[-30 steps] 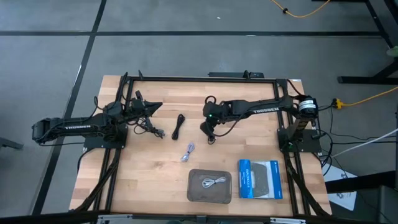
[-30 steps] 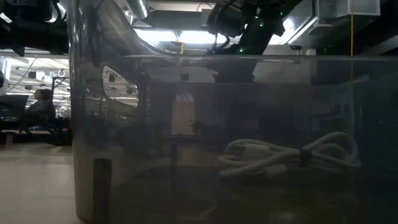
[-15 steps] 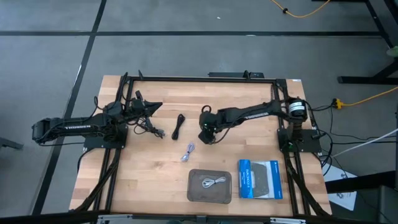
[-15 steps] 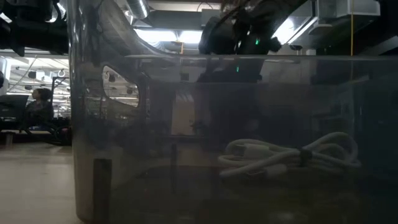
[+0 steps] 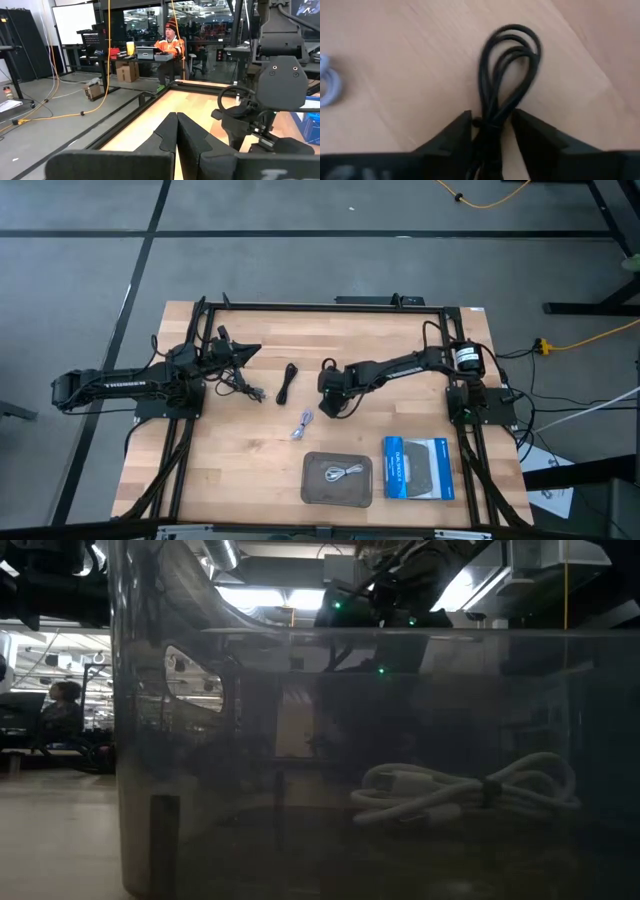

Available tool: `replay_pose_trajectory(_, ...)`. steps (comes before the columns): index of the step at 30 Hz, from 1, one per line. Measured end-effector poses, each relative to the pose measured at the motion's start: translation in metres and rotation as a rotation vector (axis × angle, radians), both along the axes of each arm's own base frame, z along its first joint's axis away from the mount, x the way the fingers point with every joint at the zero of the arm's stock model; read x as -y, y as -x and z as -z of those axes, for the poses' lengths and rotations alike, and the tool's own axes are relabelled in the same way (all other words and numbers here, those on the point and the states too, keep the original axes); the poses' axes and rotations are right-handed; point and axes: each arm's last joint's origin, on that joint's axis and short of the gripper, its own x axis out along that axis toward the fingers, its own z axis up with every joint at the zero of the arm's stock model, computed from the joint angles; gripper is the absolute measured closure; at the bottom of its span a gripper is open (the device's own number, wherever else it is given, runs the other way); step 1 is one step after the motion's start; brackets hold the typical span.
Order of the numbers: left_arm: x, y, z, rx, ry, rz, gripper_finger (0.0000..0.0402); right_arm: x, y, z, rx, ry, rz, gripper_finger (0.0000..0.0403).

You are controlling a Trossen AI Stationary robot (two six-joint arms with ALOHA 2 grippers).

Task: Pick and place USB-C Cables
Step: Put the right black charger cable into the black bin

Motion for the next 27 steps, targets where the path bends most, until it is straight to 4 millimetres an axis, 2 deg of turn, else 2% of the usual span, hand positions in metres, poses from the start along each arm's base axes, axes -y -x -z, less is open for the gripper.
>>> replay_pose_trajectory(5,0.0,0.0,0.0,0.0,0.0,0.0,0.0401,-0.005,0.002,0.0,-0.018,0.019,-0.015,0.0366)
replay_pose_trajectory(10,0.0,0.0,0.0,0.0,0.0,0.0,0.0401,-0.023,0.009,-0.017,-0.016,0.058,-0.129,0.0366)
replay_pose_trajectory(14,0.0,0.0,0.0,0.0,0.0,0.0,0.0401,-0.042,0.015,-0.064,0.126,0.113,-0.236,0.0366)
replay_pose_trajectory(20,0.0,0.0,0.0,0.0,0.0,0.0,0.0401,-0.077,0.024,-0.095,0.274,0.126,-0.256,0.0366)
replay_pose_trajectory(27,0.0,0.0,0.0,0.0,0.0,0.0,0.0401,-0.14,0.031,-0.103,0.424,0.086,-0.41,0.0366)
